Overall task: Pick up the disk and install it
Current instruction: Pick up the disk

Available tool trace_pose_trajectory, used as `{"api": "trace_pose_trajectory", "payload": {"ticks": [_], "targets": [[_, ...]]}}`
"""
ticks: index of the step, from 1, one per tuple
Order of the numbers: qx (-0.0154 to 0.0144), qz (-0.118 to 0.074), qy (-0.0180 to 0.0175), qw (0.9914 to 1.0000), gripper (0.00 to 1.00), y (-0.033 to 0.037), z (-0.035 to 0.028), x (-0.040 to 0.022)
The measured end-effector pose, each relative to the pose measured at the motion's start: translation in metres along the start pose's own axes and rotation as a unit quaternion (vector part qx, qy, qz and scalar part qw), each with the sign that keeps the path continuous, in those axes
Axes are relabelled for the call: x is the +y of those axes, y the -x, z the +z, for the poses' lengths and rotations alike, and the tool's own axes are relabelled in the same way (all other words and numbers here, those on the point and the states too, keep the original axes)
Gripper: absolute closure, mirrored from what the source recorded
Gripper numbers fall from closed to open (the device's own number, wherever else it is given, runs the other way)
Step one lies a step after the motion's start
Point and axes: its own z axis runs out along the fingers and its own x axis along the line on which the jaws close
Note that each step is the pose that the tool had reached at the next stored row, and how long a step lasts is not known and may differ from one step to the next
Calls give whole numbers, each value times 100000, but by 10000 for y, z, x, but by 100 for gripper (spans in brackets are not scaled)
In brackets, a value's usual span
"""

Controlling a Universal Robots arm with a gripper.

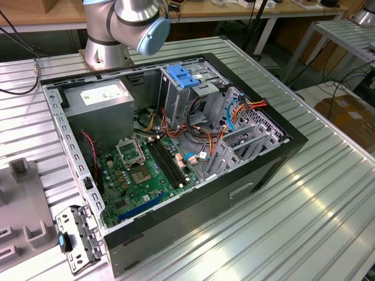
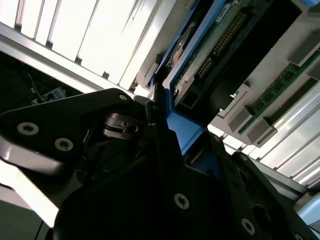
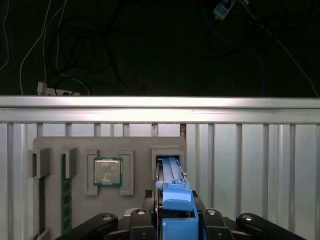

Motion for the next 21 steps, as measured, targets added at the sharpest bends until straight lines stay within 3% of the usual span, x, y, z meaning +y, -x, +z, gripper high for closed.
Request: {"api": "trace_pose_trajectory", "payload": {"ticks": [7,21], "targets": [[42,-2,-3,100000,63,2,-91,-1],[407,-6,-3,99999,63,8,-380,-4]]}}
